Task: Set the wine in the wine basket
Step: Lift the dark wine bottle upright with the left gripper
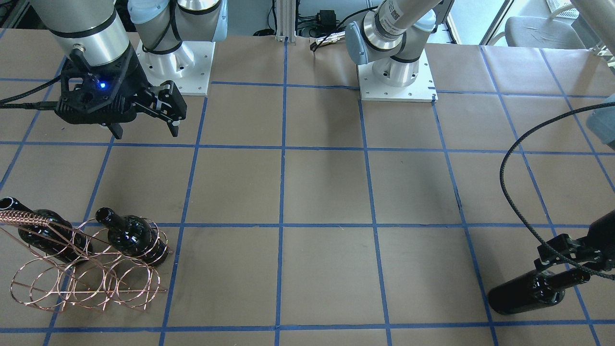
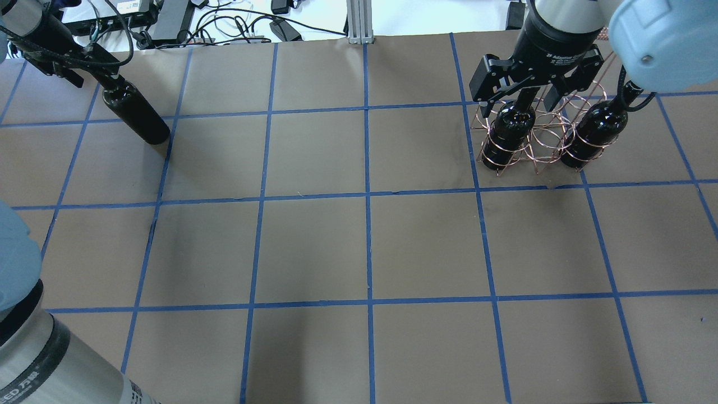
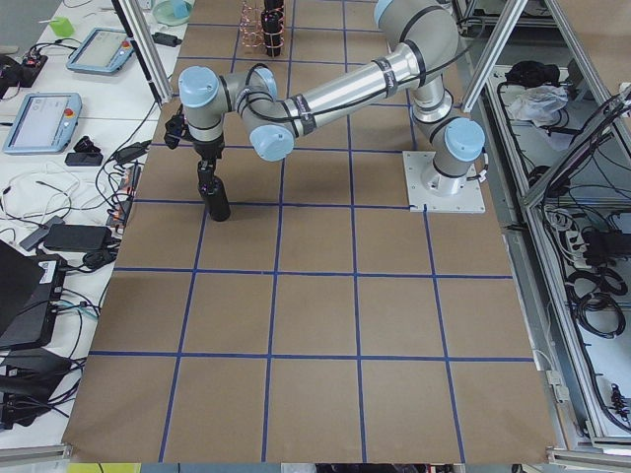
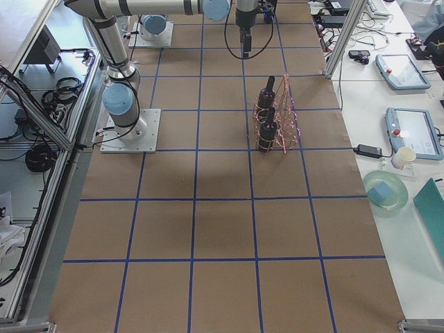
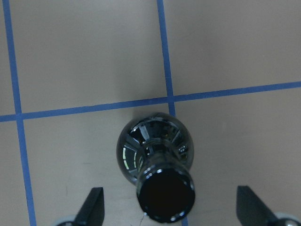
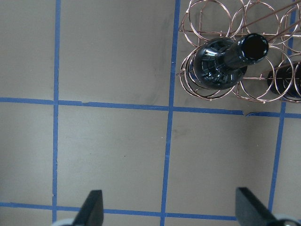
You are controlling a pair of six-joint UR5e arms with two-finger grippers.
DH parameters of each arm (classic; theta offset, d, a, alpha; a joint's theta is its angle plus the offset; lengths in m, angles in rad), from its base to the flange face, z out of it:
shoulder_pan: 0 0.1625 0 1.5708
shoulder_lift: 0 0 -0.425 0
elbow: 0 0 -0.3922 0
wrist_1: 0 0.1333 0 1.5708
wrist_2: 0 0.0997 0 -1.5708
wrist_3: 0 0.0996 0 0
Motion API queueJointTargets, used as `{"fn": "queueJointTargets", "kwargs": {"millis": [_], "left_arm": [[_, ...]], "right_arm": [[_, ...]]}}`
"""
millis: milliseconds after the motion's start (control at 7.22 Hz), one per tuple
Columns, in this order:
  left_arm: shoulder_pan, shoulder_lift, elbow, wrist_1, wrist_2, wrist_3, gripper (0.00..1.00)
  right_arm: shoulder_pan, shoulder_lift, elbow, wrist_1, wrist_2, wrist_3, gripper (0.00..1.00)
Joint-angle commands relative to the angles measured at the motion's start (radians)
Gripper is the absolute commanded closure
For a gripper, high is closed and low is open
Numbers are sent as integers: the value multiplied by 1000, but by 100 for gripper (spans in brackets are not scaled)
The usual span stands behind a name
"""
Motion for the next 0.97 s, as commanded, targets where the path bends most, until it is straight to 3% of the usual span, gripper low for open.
{"fn": "queueJointTargets", "kwargs": {"millis": [0, 277, 416, 693, 831], "left_arm": [[0, -16, 24, 8, 31, 15, 0], [-2, -18, 27, 14, 28, 9, 0], [-3, -20, 27, 19, 24, 15, 10], [-9, -20, 26, 17, 18, 10, 17], [-9, -20, 26, 17, 11, 10, 26]], "right_arm": [[0, 0, 1, 1, 0, -2, 0], [0, 0, 1, 1, 0, -2, 0], [0, 0, 1, 1, 0, -2, 0], [0, -2, 9, 1, 0, -2, 0], [0, -2, 10, 1, -2, -2, 0]]}}
